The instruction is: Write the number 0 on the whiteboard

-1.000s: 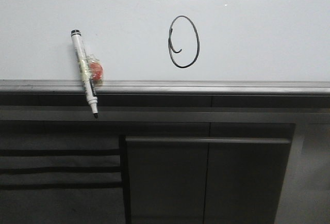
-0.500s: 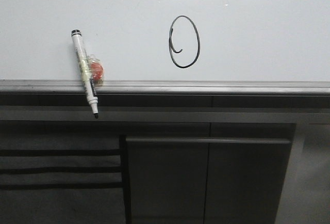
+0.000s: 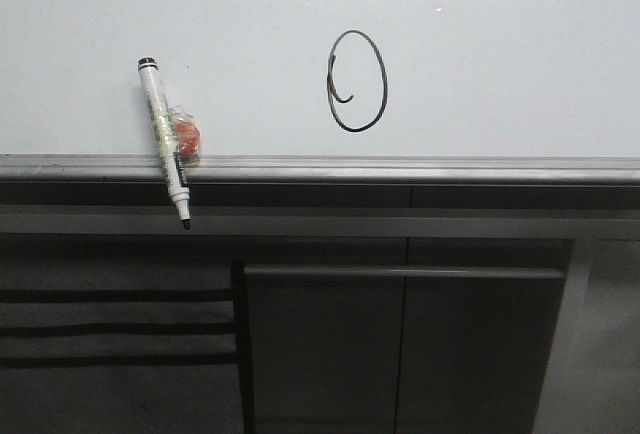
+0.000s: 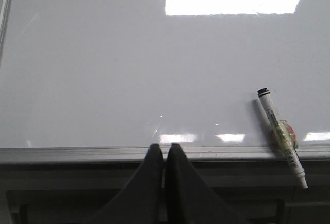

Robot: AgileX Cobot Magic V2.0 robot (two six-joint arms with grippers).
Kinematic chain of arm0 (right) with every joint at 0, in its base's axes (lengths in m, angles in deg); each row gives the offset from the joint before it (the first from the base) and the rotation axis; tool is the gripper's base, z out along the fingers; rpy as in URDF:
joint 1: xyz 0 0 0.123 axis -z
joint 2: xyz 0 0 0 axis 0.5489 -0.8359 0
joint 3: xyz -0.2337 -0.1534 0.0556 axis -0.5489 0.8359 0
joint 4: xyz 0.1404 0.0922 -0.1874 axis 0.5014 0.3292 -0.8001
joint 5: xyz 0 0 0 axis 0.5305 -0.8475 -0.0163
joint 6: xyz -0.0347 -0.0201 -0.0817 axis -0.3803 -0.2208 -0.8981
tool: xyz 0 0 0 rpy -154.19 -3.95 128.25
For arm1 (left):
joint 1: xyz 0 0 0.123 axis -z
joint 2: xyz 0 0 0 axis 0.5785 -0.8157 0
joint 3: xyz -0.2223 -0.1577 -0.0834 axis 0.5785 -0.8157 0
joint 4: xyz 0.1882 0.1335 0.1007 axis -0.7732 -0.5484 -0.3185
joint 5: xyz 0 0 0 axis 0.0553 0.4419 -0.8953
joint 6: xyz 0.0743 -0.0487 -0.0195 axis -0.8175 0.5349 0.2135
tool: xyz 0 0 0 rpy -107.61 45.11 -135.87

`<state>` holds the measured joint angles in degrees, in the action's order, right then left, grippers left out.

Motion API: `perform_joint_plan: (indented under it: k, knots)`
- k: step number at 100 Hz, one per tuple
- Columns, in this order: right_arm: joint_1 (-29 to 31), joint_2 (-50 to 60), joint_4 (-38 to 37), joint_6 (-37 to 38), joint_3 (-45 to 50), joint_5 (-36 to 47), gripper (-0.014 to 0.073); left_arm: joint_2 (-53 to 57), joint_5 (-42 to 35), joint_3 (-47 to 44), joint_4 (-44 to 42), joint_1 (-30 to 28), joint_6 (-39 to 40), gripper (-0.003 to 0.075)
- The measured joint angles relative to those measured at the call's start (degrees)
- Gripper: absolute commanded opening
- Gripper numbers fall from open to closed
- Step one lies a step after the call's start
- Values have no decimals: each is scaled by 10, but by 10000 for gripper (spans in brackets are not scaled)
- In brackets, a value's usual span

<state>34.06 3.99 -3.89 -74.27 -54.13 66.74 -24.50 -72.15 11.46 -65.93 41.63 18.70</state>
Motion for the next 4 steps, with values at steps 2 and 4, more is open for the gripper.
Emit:
perform_joint_plan:
  k: [2,4]
  knots:
    - [0,0,-1,0,0,0,-73,0,0,0,0,0,0,-20]
    - [0,0,-1,0,0,0,-73,0,0,0,0,0,0,-20]
